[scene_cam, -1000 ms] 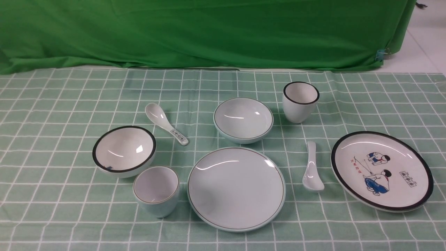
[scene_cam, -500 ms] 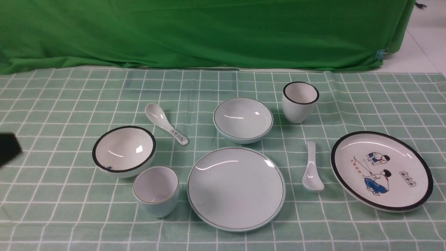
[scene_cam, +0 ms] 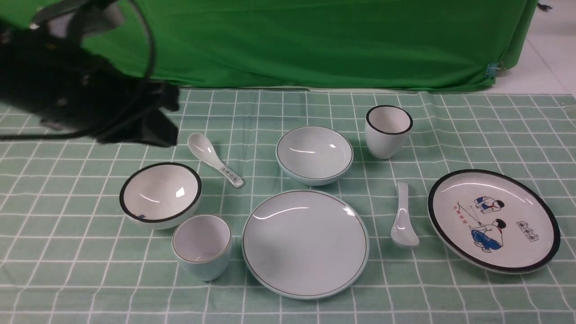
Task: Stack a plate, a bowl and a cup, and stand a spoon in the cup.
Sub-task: Use the left arm to grab a blue rice bowl
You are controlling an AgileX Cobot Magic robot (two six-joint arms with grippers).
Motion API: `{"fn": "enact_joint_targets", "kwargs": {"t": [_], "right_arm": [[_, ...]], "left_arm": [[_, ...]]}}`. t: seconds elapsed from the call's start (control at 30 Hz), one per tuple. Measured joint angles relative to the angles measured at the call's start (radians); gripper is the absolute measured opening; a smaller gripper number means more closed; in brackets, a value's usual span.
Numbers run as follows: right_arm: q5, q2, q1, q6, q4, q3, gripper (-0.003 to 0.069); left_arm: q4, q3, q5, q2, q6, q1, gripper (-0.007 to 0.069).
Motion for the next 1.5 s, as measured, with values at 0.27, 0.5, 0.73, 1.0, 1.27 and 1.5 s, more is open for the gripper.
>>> {"fn": "enact_joint_targets", "kwargs": {"t": [0.27, 0.5, 0.73, 1.0, 1.27, 1.5], "right_arm": [[-0.025, 0.001, 0.001, 0.000, -0.001, 0.052, 0.0025], [-0.102, 0.001, 0.001, 0.006, -0.001, 0.098, 0.0025], [-0.176, 0.001, 0.001, 0.008, -0.001, 0.122, 0.0028], [-0.231, 0.001, 0.001, 0.007, -0.001, 0.122, 0.0032], [-0.234, 0.001, 0.001, 0.007, -0.001, 0.122, 0.0035], [-0.233, 0.001, 0.001, 0.007, -0.001, 0.122, 0.0035]], "left_arm": [[0.083, -0.334, 0.022, 0.354, -0.058, -0.116, 0.0001], [0.164, -0.464, -0.150, 0.592, -0.063, -0.163, 0.0090], [0.194, -0.469, -0.284, 0.728, -0.117, -0.168, 0.0360], [0.159, -0.469, -0.337, 0.814, -0.124, -0.170, 0.0513], [0.127, -0.469, -0.336, 0.819, -0.124, -0.172, 0.0141], [0.175, -0.469, -0.266, 0.674, -0.123, -0.162, 0.0024]]}}
